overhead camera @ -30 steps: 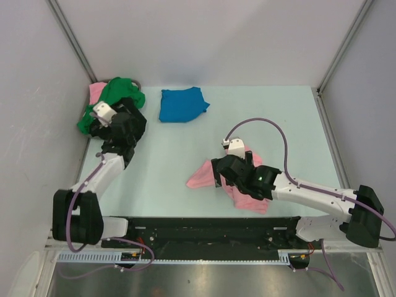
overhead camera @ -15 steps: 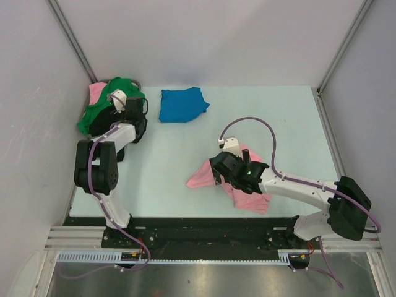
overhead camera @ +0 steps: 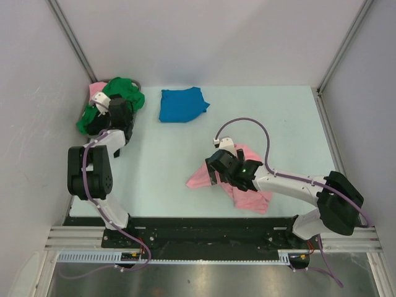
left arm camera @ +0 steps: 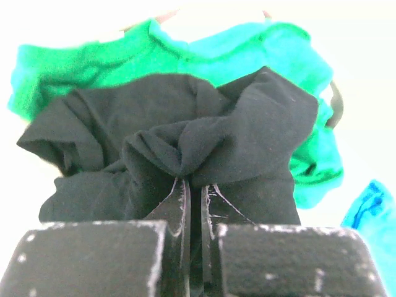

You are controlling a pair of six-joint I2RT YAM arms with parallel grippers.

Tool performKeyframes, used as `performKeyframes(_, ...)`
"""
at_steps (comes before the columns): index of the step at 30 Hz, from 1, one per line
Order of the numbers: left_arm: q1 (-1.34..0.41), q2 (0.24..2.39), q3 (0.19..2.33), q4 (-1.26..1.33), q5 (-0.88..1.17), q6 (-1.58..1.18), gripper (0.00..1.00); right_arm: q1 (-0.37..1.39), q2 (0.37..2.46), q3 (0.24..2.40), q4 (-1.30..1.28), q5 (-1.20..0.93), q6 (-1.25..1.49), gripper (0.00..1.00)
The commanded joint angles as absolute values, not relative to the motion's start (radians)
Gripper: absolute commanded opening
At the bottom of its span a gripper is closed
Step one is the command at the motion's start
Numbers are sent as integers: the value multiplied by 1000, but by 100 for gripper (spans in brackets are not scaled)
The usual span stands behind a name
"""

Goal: Fold and stack the t-shirts
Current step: Flatten the tshirt out

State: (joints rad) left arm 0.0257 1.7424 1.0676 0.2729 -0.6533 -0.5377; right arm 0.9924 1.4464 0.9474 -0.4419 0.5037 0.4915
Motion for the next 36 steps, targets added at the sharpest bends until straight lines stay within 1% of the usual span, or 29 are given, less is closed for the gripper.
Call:
performKeyframes(1, 80, 1735, 1101, 548, -692, -497, 0, 982, 1474, 982, -391, 469, 453, 100)
performKeyframes(5, 124, 1805, 1176, 612, -667, -543, 0, 950, 1508, 998, -373, 414, 437, 100)
performKeyframes(8, 126, 1877, 1229, 702, -706, -480, 1, 934, 1548, 1035, -365, 393, 422, 100)
performKeyframes(10, 136, 1943, 1314, 693, -718, -462, 0, 928, 1578, 1051, -364, 382, 408, 100)
performKeyframes(11, 143, 1968, 1354, 649, -712, -451, 0, 927, 1592, 1058, -361, 377, 405, 100)
performKeyframes(12, 149, 2023, 1400, 606, -710, -451, 2, 923, 1601, 1072, -359, 374, 403, 100)
performKeyframes(13, 159, 2051, 1495, 563, -706, -449, 8, 922, 1624, 1077, -356, 370, 400, 100)
performKeyframes(14, 164, 2075, 1540, 487, -689, -437, 31, 916, 1635, 1081, -350, 361, 399, 100)
performKeyframes(15, 166, 2110, 1572, 457, -695, -430, 44, 914, 1644, 1088, -348, 357, 399, 100)
performKeyframes(16, 166, 2114, 1577, 463, -702, -425, 53, 913, 1661, 1094, -342, 351, 400, 100)
performKeyframes(18, 166, 2103, 1545, 500, -721, -420, 89, 911, 1672, 1100, -337, 345, 403, 100)
performKeyframes(19, 169, 2099, 1526, 506, -724, -422, 99, 913, 1674, 1101, -333, 336, 406, 100)
performKeyframes(21, 173, 2079, 1505, 514, -713, -439, 100, 919, 1674, 1101, -330, 333, 411, 100)
performKeyframes(24, 181, 2011, 1401, 584, -664, -474, 100, 934, 1666, 1101, -348, 344, 413, 100)
performKeyframes(26, 181, 1973, 1310, 627, -644, -527, 100, 940, 1660, 1101, -357, 350, 417, 100)
performKeyframes(30, 173, 1831, 1132, 719, -577, -609, 100, 982, 1631, 1101, -368, 376, 425, 100)
performKeyframes(31, 166, 1806, 1053, 751, -574, -650, 100, 992, 1629, 1101, -373, 385, 425, 100)
performKeyframes(33, 161, 1743, 961, 784, -549, -679, 100, 1020, 1618, 1101, -379, 397, 433, 100)
performKeyframes(36, 153, 1674, 869, 825, -523, -712, 100, 1048, 1605, 1094, -388, 420, 442, 99)
